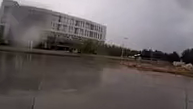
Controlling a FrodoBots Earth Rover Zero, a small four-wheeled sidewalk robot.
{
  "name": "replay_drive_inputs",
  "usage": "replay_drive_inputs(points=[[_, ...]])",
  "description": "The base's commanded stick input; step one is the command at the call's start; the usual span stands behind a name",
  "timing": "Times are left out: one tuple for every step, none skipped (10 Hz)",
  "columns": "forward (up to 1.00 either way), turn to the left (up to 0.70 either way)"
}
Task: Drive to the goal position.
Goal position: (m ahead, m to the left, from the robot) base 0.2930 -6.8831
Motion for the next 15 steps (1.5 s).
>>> replay_drive_inputs(points=[[0.7, 0.0], [0.7, 0.0], [0.7, 0.0], [0.7, 0.0], [0.7, 0.0], [0.7, 0.0], [0.7, 0.0], [0.7, 0.0], [0.7, 0.0], [0.7, 0.0], [0.7, 0.0], [0.7, 0.0], [0.7, -0.13], [0.7, -0.3], [0.7, -0.34]])
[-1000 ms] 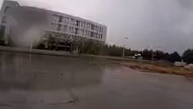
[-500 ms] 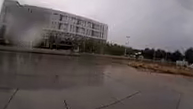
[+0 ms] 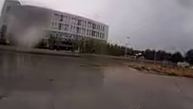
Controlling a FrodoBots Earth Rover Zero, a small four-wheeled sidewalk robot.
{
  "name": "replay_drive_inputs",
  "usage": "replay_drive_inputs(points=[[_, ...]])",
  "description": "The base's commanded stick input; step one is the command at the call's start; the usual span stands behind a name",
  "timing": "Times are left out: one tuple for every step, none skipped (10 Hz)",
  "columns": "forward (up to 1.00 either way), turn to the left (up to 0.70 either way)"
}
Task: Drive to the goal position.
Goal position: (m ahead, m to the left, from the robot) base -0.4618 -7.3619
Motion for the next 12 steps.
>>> replay_drive_inputs(points=[[0.7, -0.34], [0.7, -0.34], [0.7, -0.34], [0.7, -0.3], [0.7, -0.2], [0.7, -0.04], [0.7, 0.0], [0.7, -0.01], [0.7, -0.04], [0.7, -0.09], [0.7, -0.25], [0.7, -0.16]])
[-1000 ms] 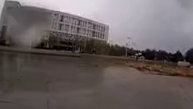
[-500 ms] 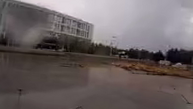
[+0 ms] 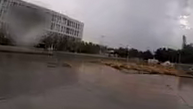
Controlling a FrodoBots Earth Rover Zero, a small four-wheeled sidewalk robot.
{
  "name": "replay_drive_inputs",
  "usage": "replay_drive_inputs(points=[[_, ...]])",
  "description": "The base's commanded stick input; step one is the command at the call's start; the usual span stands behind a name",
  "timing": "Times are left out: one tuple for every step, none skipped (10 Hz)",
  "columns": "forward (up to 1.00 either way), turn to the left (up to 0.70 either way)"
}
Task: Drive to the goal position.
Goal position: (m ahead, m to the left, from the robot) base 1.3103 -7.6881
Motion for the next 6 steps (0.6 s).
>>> replay_drive_inputs(points=[[0.7, 0.0], [0.7, 0.0], [0.7, 0.0], [0.7, 0.0], [0.7, 0.0], [0.7, 0.0]])
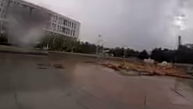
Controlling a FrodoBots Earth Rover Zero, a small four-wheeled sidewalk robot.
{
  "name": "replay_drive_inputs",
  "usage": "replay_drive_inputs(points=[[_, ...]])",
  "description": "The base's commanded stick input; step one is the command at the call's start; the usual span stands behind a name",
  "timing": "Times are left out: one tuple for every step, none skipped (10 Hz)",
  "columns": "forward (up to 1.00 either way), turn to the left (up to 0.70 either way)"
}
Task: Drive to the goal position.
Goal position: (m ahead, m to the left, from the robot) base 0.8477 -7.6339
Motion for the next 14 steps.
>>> replay_drive_inputs(points=[[0.7, 0.08], [0.7, 0.2], [0.7, 0.32], [0.7, 0.35], [0.7, 0.31], [0.7, 0.08], [0.7, 0.03], [0.7, 0.01], [0.7, 0.0], [0.7, 0.0], [0.7, 0.0], [0.7, 0.0], [0.7, -0.02], [0.7, -0.03]])
